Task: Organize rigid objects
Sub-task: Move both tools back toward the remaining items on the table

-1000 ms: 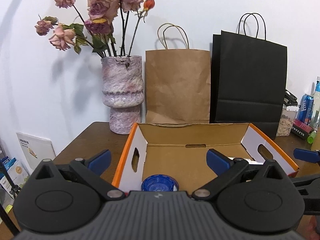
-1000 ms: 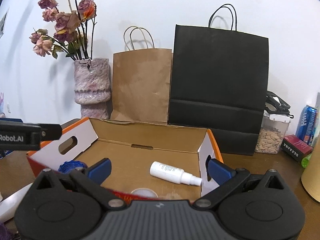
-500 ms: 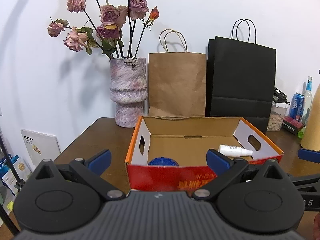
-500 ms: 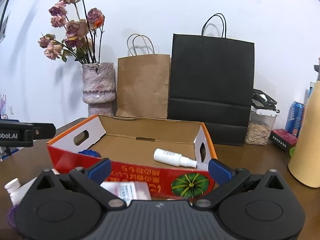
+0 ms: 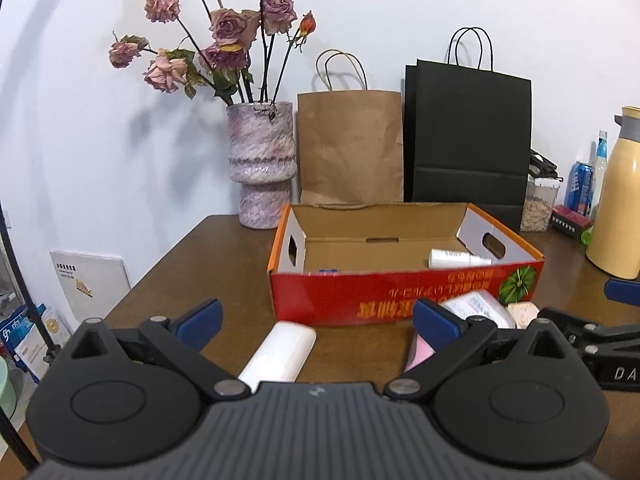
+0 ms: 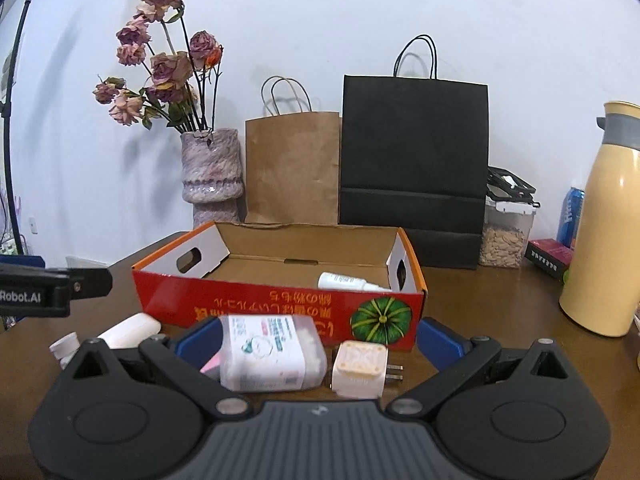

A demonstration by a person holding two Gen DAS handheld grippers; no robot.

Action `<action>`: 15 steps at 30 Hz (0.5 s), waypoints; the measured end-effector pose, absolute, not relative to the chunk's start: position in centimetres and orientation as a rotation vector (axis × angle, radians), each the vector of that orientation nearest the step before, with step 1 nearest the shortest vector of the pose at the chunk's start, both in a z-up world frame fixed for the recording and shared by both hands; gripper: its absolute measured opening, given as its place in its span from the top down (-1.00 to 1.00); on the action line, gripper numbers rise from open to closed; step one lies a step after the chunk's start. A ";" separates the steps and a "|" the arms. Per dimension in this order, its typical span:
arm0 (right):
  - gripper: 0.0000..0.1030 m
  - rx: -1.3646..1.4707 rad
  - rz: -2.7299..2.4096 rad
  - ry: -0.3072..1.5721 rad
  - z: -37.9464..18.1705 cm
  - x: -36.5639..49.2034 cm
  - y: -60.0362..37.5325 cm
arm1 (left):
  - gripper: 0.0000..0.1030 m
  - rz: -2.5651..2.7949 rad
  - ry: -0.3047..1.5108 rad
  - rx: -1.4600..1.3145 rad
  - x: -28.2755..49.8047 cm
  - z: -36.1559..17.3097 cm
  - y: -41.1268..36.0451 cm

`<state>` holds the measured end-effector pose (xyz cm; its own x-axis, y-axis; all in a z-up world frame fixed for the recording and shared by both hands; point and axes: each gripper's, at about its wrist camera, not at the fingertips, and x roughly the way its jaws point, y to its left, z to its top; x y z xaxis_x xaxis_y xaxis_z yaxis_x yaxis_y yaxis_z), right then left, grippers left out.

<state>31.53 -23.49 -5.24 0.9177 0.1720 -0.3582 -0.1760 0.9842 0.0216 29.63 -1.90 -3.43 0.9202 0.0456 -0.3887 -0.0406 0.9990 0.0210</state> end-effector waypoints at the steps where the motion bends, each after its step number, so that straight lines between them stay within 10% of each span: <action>1: -1.00 -0.009 0.179 0.369 -5.3 31.1 -23.5 | -1.00 0.046 0.404 0.012 29.3 -3.5 -1.8; 15: -1.00 -0.011 0.172 0.415 -7.4 27.7 -23.7 | -1.00 0.060 0.504 0.019 26.3 -6.2 0.0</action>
<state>27.75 -23.70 -7.35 0.9007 0.1640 -0.4023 -0.1685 0.9854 0.0244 26.31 -0.02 -6.25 0.8737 0.0623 -0.4824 -0.0527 0.9981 0.0334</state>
